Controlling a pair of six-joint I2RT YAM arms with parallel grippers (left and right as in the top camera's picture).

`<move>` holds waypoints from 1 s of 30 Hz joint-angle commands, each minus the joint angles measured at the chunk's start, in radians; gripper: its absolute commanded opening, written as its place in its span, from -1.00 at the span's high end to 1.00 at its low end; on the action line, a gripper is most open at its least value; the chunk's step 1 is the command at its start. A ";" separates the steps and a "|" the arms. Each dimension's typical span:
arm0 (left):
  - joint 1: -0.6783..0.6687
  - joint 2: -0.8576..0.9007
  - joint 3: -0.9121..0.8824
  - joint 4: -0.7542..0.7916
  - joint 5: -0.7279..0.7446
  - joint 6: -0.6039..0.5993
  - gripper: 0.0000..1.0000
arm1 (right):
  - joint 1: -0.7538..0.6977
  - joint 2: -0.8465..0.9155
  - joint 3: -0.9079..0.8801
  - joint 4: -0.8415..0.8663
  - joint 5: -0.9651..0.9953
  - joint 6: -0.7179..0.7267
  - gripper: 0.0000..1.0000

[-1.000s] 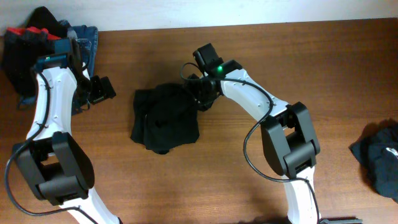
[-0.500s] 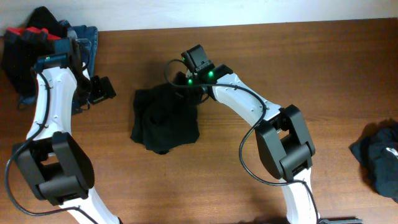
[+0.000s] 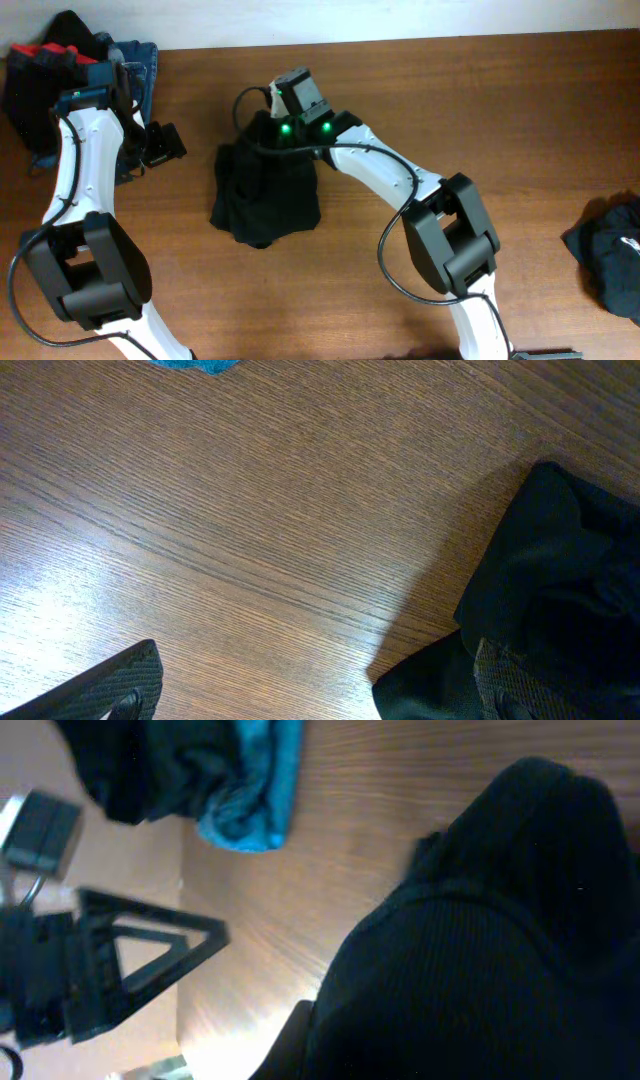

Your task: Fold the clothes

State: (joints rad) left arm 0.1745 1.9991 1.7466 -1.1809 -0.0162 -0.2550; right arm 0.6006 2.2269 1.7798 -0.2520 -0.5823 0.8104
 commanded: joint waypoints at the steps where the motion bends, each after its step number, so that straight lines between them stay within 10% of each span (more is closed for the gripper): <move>1: 0.003 -0.011 0.001 0.002 -0.007 -0.010 -0.98 | 0.046 -0.008 -0.003 0.035 -0.024 -0.064 0.92; 4: 0.003 -0.011 0.001 0.002 -0.007 -0.010 -0.98 | 0.067 -0.008 -0.003 0.065 -0.021 -0.063 0.85; 8: 0.003 -0.011 0.000 0.002 -0.008 -0.010 -0.99 | 0.075 -0.008 -0.003 0.068 -0.013 -0.063 -0.11; 30: 0.003 -0.011 -0.048 0.026 -0.060 -0.010 -0.98 | -0.056 -0.065 0.055 0.013 -0.176 -0.085 -0.25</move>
State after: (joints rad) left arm 0.1745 1.9991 1.7214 -1.1660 -0.0578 -0.2554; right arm 0.6010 2.2223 1.8111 -0.1913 -0.7563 0.7448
